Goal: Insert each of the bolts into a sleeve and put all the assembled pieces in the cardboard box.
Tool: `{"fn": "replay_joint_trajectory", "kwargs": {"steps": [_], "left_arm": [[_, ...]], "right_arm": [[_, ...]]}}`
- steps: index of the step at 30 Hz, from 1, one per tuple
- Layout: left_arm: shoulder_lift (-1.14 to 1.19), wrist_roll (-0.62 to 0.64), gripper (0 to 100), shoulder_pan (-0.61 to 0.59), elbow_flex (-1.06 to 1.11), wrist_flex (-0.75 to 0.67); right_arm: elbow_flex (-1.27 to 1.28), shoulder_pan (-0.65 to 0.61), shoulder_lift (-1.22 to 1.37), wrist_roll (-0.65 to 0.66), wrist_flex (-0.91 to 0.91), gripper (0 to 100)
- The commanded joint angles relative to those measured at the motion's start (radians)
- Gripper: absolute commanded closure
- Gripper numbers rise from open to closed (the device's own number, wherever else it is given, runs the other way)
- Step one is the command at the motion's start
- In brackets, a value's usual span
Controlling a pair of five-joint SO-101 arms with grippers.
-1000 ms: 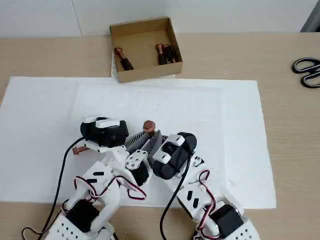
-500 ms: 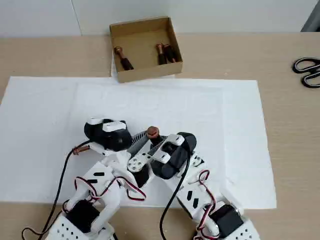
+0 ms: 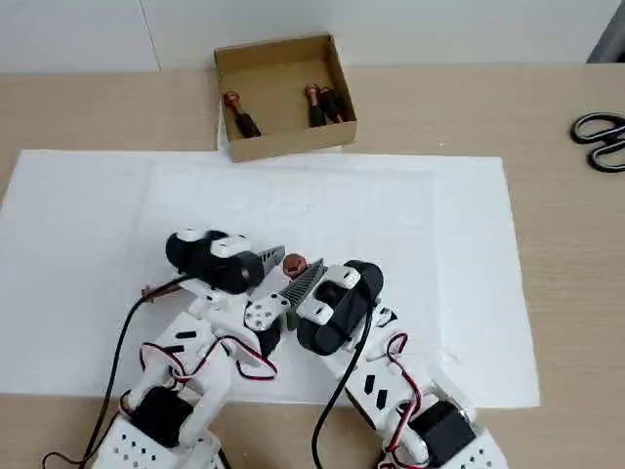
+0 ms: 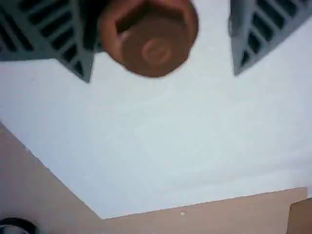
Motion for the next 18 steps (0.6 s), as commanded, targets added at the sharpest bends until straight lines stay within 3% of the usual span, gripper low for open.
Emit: {"fn": "replay_joint_trajectory", "kwargs": {"steps": [1, 5, 12, 18], "left_arm": [[0.002, 0.023, 83, -0.031, -0.091, -0.029], [0.002, 0.026, 83, -0.035, -0.157, -0.026], [0.005, 0.146, 83, -0.04, -0.268, -0.025], [0.026, 0.18, 83, -0.186, -0.309, -0.018]], "right_arm": [[-0.044, 0.007, -0.015, 0.008, -0.035, 99.5], [-0.043, 0.008, -0.013, 0.005, -0.028, 99.5], [-0.005, 0.008, -0.012, 0.003, -0.028, 99.5], [0.06, 0.051, -0.008, -0.003, -0.031, 99.5]]}}
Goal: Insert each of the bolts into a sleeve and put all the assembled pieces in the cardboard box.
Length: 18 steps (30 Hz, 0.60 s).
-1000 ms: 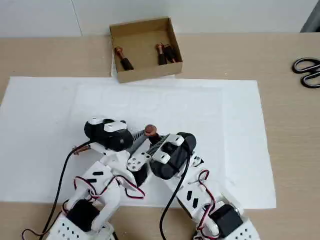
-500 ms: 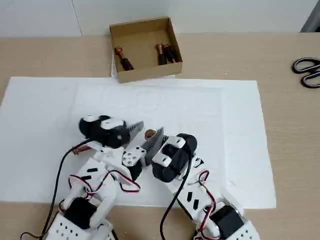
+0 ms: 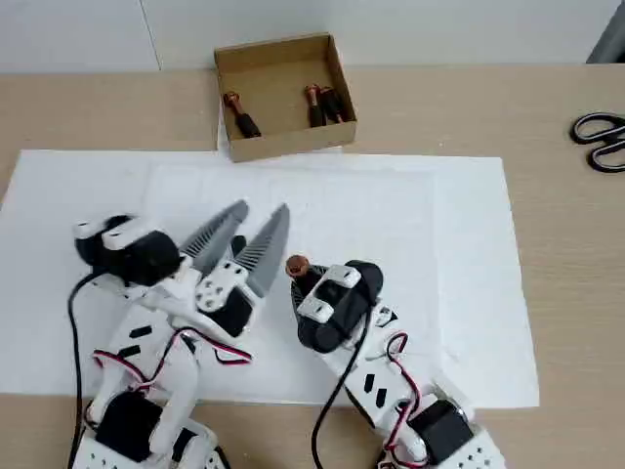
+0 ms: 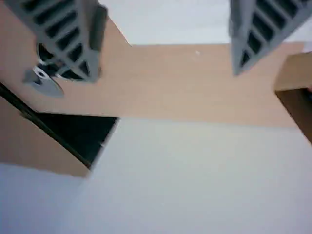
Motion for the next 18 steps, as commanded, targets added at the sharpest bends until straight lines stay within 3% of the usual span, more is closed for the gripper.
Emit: {"fn": "replay_joint_trajectory", "kwargs": {"steps": [1, 6, 12, 18], "left_arm": [[0.049, 0.015, 83, -0.081, -0.067, -0.014], [0.256, 0.074, 83, -0.222, -0.171, -0.018], [0.586, 0.081, 83, -0.241, -0.43, -0.011], [0.913, 0.109, 83, -0.239, -0.822, 0.219]], "right_arm": [[0.026, 0.054, -0.007, -0.02, -0.035, 99.5], [0.034, 0.142, -0.005, -0.1, -0.027, 99.5], [-0.018, 0.223, -0.005, -0.106, 0.079, 99.5], [-0.18, 0.231, 0.079, -0.107, 0.219, 99.5]]}}
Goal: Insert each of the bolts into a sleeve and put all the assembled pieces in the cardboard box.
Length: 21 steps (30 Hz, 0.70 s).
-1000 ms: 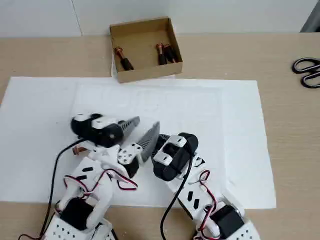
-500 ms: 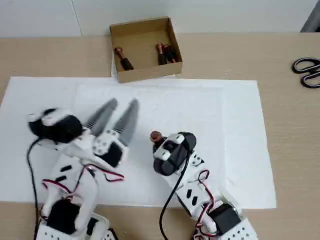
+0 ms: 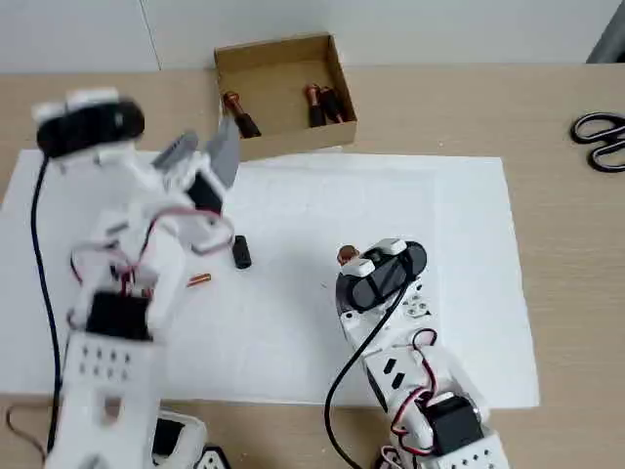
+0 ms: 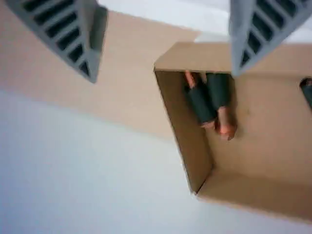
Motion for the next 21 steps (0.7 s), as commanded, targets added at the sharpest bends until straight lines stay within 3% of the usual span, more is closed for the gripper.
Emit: {"fn": "replay_joint_trajectory", "kwargs": {"steps": [1, 7, 21], "left_arm": [[0.181, 0.011, 83, -0.009, -0.272, 0.13], [0.347, 0.008, 83, -0.006, -0.506, 0.235], [0.497, 0.011, 83, -0.011, -0.507, 0.245]], "right_arm": [[-0.152, 0.013, 0.085, -0.026, 0.047, 99.5], [-0.423, 0.074, 0.473, -0.087, 0.058, 99.5], [-1.076, 0.137, 1.29, -0.083, 0.058, 99.5]]}}
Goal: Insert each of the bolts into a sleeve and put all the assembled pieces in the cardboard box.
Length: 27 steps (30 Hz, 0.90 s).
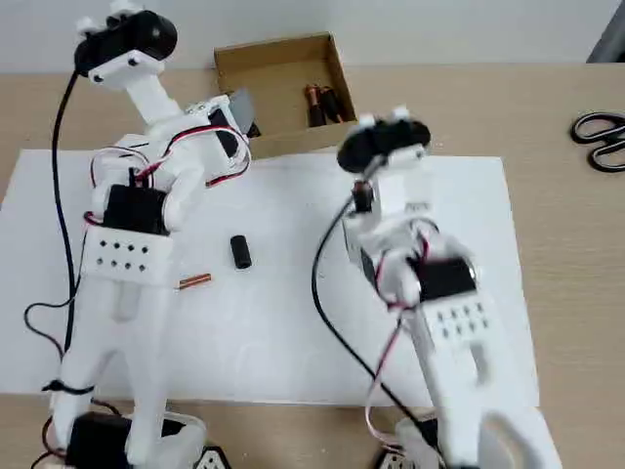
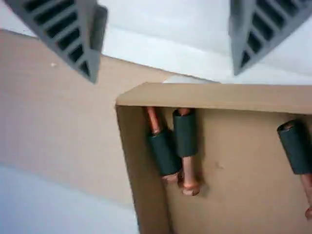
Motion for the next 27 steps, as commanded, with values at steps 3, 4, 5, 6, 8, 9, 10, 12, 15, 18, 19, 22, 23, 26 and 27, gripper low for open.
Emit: {"fn": "replay_joint_trajectory", "kwargs": {"steps": [3, 4, 5, 6, 8, 9, 10, 12, 15, 18, 19, 22, 23, 26, 27], "left_arm": [[0.021, 0.04, 83, -0.006, -0.042, 0.008], [0.017, 0.046, 83, -0.005, -0.042, 0.008], [0.011, 0.046, 83, -0.002, -0.042, 0.011], [0.008, 0.048, 83, 0.0, -0.042, 0.018], [0.003, 0.048, 83, 0.002, -0.042, 0.031], [0.003, 0.048, 83, 0.0, -0.041, 0.038], [0.003, 0.046, 83, -0.003, -0.041, 0.049], [0.008, 0.043, 83, -0.008, -0.041, 0.055], [0.012, 0.021, 83, -0.011, -0.041, 0.051], [0.012, 0.017, 83, -0.011, -0.039, 0.04], [0.012, 0.017, 83, -0.011, -0.039, 0.04], [0.009, 0.017, 83, -0.014, -0.039, 0.049], [0.008, 0.015, 83, -0.014, -0.041, 0.06], [0.008, 0.015, 83, -0.008, -0.041, 0.089], [0.005, 0.015, 83, -0.008, -0.041, 0.098]], "right_arm": [[-0.324, 0.012, 0.248, -0.008, -0.002, 99.5], [-0.37, 0.013, 0.294, -0.008, -0.004, 99.5], [-0.422, 0.016, 0.341, -0.008, -0.005, 99.5], [-0.47, 0.021, 0.387, -0.008, -0.005, 99.5], [-0.569, 0.022, 0.481, -0.008, -0.005, 99.5], [-0.618, 0.024, 0.522, -0.008, -0.004, 99.5], [-0.664, 0.024, 0.562, -0.008, -0.004, 99.5], [-0.753, 0.022, 0.641, -0.008, -0.005, 99.5], [-0.882, 0.022, 0.759, -0.006, -0.007, 99.5], [-1.025, 0.024, 0.895, 0.006, -0.007, 99.5], [-1.073, 0.024, 0.94, 0.012, -0.007, 99.5], [-1.231, 0.024, 1.063, 0.011, -0.008, 99.5], [-1.284, 0.022, 1.102, 0.011, -0.01, 99.5], [-1.428, 0.022, 1.208, 0.009, -0.051, 99.5], [-1.471, 0.022, 1.239, 0.011, -0.071, 99.5]]}}
